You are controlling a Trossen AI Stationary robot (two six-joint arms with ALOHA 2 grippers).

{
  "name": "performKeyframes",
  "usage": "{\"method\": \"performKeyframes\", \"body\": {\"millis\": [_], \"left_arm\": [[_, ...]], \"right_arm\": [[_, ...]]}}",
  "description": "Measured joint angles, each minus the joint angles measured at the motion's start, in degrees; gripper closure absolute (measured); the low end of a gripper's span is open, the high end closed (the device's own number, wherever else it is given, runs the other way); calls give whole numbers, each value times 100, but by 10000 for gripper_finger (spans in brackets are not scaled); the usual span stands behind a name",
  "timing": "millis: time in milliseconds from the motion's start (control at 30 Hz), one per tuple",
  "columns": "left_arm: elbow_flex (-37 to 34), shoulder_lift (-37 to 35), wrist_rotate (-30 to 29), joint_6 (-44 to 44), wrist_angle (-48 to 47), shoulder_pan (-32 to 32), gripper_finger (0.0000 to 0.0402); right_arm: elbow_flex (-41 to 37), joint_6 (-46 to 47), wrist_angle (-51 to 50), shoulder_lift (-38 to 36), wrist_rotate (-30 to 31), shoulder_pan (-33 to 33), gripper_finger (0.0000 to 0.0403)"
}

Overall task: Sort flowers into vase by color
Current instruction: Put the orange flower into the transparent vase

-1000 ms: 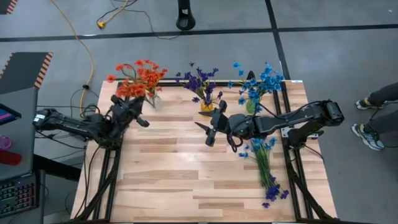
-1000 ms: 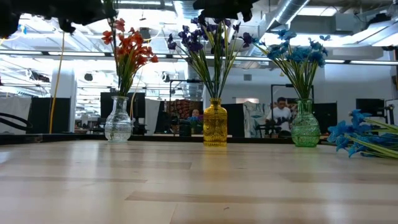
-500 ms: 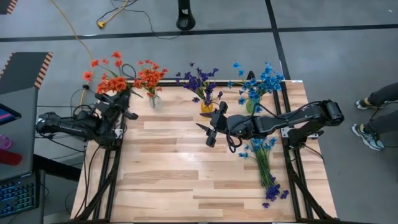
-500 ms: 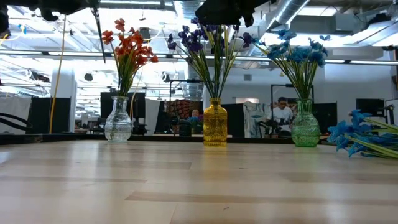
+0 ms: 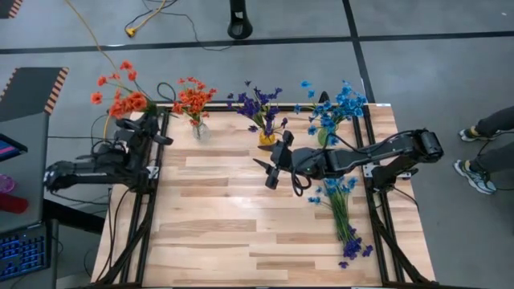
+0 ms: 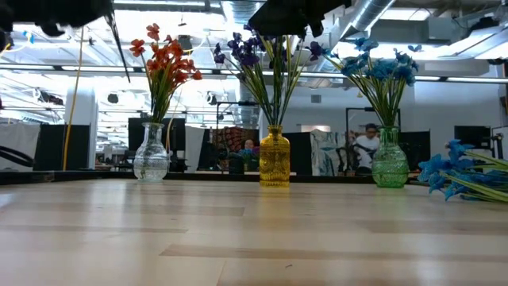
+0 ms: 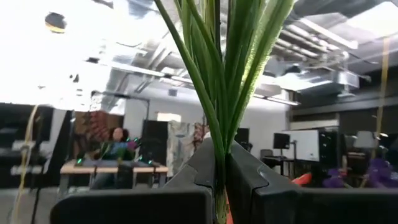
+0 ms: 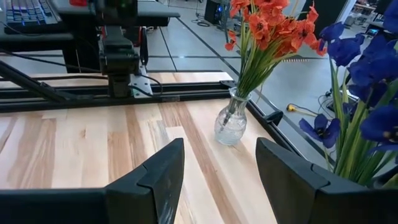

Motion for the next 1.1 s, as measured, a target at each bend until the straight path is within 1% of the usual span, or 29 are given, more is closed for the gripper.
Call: {"method": "performKeyframes", "body": {"millis": [67, 200, 233, 300, 400, 500, 567, 733, 833, 967, 1100], "left_arm": [[-181, 2, 58, -461, 1, 332, 401], [-558, 4, 625, -1455, 87, 1006, 401], [-618, 4, 662, -1671, 67, 1173, 401], [-724, 4, 709, -2125, -82, 1481, 401], [-871, 8, 1098, -2807, -285, 1890, 401], [-872, 64, 1409, -3365, -619, 2275, 401], [-872, 178, 1587, -3606, -773, 2495, 401], [-872, 618, 2114, -4119, -763, 2933, 401], [-872, 938, 2246, -4357, -756, 3118, 401], [-874, 1279, 2395, -4454, -609, 3252, 401], [-867, 1502, 2453, -4348, -479, 3265, 401]], "right_arm": [[0, 0, -1, 0, 0, -3, 177], [0, 2, 0, 0, 2, -5, 177], [0, 2, 0, 0, 0, -3, 177], [0, 2, 0, 0, 0, -3, 177], [0, 2, 2, 0, 0, -3, 177], [0, 2, 2, 0, 0, -3, 177], [0, 4, 9, 0, 2, -3, 177], [0, 7, 9, 0, 2, -3, 177], [0, 7, 11, 0, 4, -3, 177], [0, 4, 11, 0, 6, -3, 177], [0, 7, 9, 0, 11, -13, 177]]}}
